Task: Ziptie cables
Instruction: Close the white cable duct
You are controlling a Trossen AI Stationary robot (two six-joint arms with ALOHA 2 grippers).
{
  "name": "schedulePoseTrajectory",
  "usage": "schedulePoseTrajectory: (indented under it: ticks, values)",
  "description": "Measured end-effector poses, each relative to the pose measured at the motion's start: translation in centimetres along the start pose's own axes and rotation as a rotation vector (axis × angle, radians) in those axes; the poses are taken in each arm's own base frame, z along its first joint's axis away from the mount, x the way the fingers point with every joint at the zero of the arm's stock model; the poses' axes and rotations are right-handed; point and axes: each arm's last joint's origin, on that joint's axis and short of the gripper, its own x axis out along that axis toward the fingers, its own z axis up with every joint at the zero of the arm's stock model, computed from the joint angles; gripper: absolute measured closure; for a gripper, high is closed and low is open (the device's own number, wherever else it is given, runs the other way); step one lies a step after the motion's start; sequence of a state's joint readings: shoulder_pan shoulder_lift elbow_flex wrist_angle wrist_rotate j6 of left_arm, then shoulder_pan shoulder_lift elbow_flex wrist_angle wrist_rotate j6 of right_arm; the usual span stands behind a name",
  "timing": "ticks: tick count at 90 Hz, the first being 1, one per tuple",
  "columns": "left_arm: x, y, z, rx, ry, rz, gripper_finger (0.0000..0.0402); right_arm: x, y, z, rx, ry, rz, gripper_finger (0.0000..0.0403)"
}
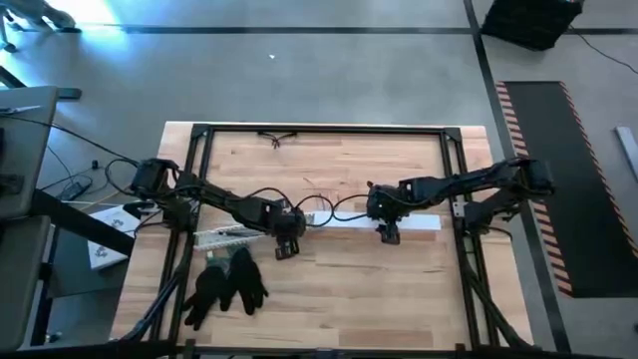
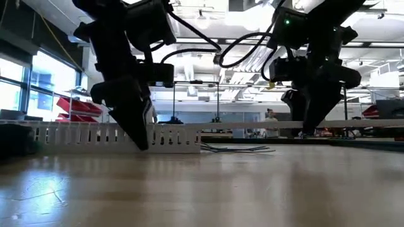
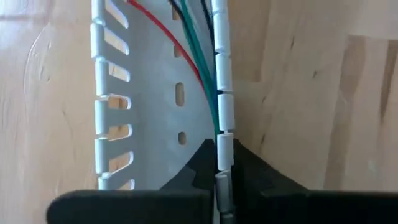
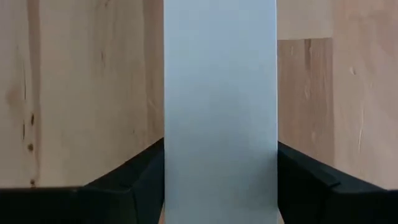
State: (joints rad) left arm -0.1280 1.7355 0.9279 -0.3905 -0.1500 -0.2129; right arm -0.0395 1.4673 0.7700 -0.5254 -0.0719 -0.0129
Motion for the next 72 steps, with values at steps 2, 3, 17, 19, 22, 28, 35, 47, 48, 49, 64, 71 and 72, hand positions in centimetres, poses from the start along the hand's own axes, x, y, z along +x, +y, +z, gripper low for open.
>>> schedulePoseTrajectory:
  ticks: [2, 3, 17, 19, 22, 28, 35, 47, 48, 49, 64, 71, 72]
  values:
    - [0.0, 0.1, 0.0, 0.005, 0.001, -0.005, 0.0397, 0.0, 0.0, 0.0, -0.006, 0.001, 0.000, 0.0181]
    - [0.0, 0.1, 0.0, 0.006, 0.001, -0.007, 0.0397, 0.0, 0.0, 0.0, -0.008, 0.002, 0.000, 0.0181]
    - [0.1, 0.5, 0.3, 0.054, -0.015, -0.021, 0.0398, 0.0, 0.0, -0.1, -0.041, 0.015, 0.000, 0.0181]
    - [0.2, 0.6, 0.3, 0.066, -0.019, -0.023, 0.0398, 0.0, 0.0, -0.2, -0.043, 0.017, 0.001, 0.0181]
    - [0.2, 0.6, 0.4, 0.075, -0.025, -0.026, 0.0398, 0.0, 0.0, -0.2, -0.046, 0.019, 0.003, 0.0181]
    - [0.3, 0.8, 0.5, 0.086, -0.032, -0.040, 0.0399, 0.0, 0.0, -0.3, -0.053, 0.025, 0.008, 0.0181]
    - [0.6, 0.9, 0.6, 0.092, -0.038, -0.041, 0.0399, 0.0, 0.0, -0.3, -0.055, 0.033, 0.010, 0.0181]
    - [1.2, 1.0, 0.7, 0.088, -0.031, -0.037, 0.0399, 0.0, 0.0, -0.5, -0.028, 0.044, 0.013, 0.0181]
    - [1.3, 1.0, 0.6, 0.087, -0.031, -0.036, 0.0399, 0.0, 0.0, -0.5, -0.024, 0.044, 0.014, 0.0181]
    - [1.3, 1.0, 0.6, 0.086, -0.031, -0.035, 0.0399, 0.0, 0.0, -0.5, -0.021, 0.045, 0.014, 0.0181]
    - [1.4, 1.0, 0.8, 0.063, -0.043, -0.025, 0.0400, 0.0, 0.0, -0.6, 0.013, 0.059, 0.013, 0.0181]
    - [1.5, 1.0, 0.8, 0.063, -0.043, -0.025, 0.0400, 0.0, 0.0, -0.6, 0.001, 0.061, 0.012, 0.0181]
    - [1.5, 1.0, 0.8, 0.063, -0.043, -0.025, 0.0400, 0.0, 0.0, -0.6, -0.004, 0.063, 0.012, 0.0181]
